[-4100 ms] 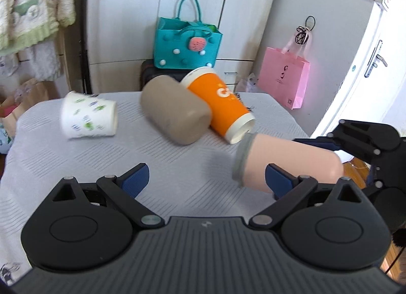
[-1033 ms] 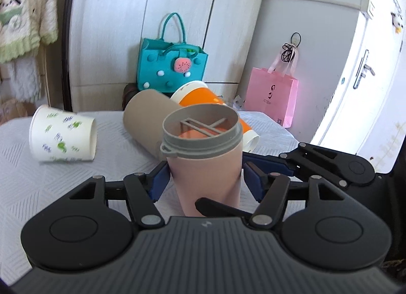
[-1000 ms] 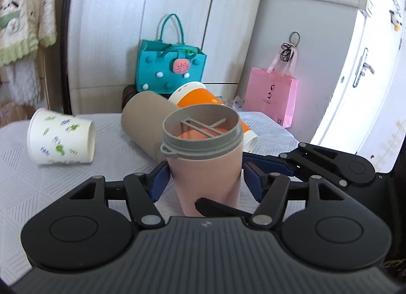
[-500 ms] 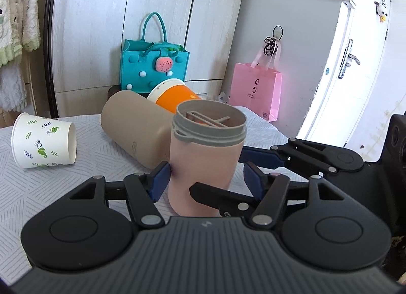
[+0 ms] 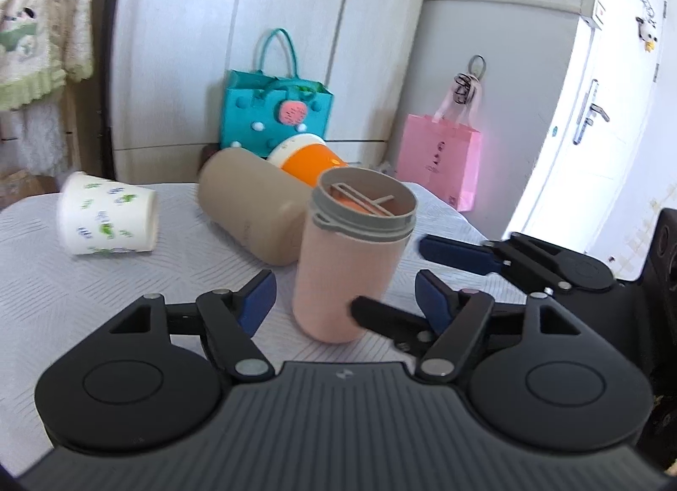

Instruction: Flip cup upright

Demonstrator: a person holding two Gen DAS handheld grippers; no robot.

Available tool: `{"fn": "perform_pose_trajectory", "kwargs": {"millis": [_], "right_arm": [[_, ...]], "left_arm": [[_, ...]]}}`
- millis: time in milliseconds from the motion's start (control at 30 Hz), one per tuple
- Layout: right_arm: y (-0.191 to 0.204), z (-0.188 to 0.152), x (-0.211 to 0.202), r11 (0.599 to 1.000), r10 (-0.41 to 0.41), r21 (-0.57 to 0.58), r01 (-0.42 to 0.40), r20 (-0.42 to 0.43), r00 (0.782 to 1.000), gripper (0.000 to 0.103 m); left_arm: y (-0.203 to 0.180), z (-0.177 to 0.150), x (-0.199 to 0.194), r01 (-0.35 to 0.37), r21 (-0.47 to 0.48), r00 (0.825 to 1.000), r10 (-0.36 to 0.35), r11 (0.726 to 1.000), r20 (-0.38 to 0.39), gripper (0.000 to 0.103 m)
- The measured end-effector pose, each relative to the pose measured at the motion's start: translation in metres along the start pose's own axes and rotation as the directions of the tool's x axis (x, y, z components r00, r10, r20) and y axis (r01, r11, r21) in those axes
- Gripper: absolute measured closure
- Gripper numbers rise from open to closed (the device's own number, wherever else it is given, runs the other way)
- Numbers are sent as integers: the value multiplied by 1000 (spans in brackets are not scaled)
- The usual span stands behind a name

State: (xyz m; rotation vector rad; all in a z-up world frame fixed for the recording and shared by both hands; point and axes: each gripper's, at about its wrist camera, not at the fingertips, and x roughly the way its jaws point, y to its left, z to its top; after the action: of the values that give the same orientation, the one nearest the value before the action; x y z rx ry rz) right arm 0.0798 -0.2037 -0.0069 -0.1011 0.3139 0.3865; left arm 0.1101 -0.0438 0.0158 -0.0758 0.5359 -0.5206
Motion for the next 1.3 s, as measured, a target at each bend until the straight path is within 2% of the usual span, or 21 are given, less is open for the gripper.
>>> {"fn": "perform_pose_trajectory", "kwargs": {"millis": [100, 233, 500, 700, 767, 867, 1033, 1100, 1200, 1300], "right_arm": [[2, 2, -12, 1000, -29, 9, 29, -8, 1000, 27], [2, 7, -36, 998, -57, 36, 57, 15, 998, 27], [12, 11, -69, 991, -116, 65, 116, -7, 993, 23], [28, 7, -93, 987, -145, 70, 144, 11, 989, 20], [32, 6, -100, 985, -161, 67, 159, 22, 987, 15], [37, 4, -108, 982, -178, 72, 176, 31, 984, 13], [44, -2, -115, 971, -227, 77, 225, 21, 974, 11], [46, -6, -118, 967, -242, 86, 239, 15, 970, 7], [51, -13, -119, 966, -249, 77, 247, 9, 969, 2], [56, -16, -117, 956, -285, 70, 285, -7, 959, 0]], "left_arm": [[1, -2, -19, -38, -11, 999, 38, 999, 17, 28], [0, -5, -47, -123, -6, 992, 124, 992, 40, 27], [-4, -15, -99, -243, -36, 965, 245, 969, 92, 21], [-3, -29, -120, -271, -63, 959, 275, 960, 72, 18], [-7, -35, -125, -285, -64, 955, 289, 956, 69, 18], [-8, -42, -129, -292, -66, 953, 296, 954, 69, 17], [-14, -55, -137, -312, -65, 945, 317, 948, 83, 12], [-17, -61, -139, -321, -64, 941, 325, 945, 90, 10], [-18, -67, -140, -326, -69, 938, 332, 943, 102, 1], [-16, -68, -139, -347, -78, 930, 354, 935, 101, 0]]}}
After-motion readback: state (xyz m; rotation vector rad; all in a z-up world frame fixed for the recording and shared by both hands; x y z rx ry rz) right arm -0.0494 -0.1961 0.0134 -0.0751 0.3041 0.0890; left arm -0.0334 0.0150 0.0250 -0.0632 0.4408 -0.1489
